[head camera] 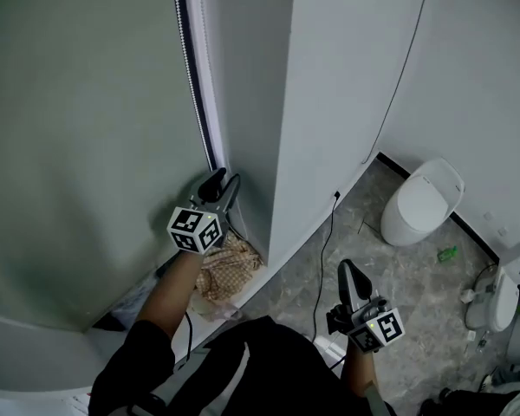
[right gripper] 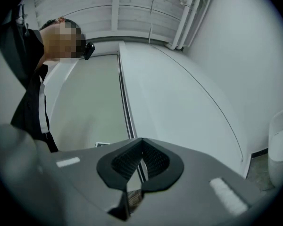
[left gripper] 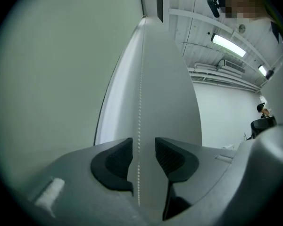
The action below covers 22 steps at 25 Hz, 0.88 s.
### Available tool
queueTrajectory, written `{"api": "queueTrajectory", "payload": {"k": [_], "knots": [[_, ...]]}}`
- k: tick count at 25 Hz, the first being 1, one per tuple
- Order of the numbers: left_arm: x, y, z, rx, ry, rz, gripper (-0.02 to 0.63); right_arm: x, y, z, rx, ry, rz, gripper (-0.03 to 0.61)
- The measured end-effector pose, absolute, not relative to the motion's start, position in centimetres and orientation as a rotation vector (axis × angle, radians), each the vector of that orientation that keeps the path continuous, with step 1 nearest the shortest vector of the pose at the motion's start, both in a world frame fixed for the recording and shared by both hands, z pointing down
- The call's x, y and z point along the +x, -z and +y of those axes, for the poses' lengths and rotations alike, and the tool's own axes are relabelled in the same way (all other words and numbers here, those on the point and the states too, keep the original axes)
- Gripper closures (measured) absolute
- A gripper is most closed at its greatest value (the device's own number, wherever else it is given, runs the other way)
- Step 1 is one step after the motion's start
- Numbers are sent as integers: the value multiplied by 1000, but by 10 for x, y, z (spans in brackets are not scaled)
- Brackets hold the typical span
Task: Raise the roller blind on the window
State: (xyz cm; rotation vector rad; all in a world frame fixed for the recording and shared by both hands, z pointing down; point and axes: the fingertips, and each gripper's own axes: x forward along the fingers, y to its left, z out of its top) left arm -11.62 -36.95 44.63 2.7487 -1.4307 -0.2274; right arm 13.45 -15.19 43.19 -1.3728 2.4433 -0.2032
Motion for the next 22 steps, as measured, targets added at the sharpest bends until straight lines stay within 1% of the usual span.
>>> {"api": "queueTrajectory", "payload": {"k": [7, 8, 9, 10, 16, 22], "knots": [[-103, -441, -380, 2762, 386, -1317, 467, 137, -436, -155, -1434, 206, 2397, 577], [-103, -440, -381, 2752, 395, -1311, 488, 135, -435, -157, -1429, 202, 2406, 577], [-104, -439, -380, 2744, 406, -1305, 556, 132, -434, -158, -1423, 199, 2416, 577], [-105, -437, -375, 2744, 415, -1296, 607, 129, -434, -158, -1414, 199, 2425, 577], [-94, -431, -331, 2806, 408, -1228, 608, 106, -433, -171, -1285, 203, 2524, 577], [-89, -433, -290, 2805, 396, -1269, 609, 62, -414, -203, -1037, 162, 2705, 575]]}}
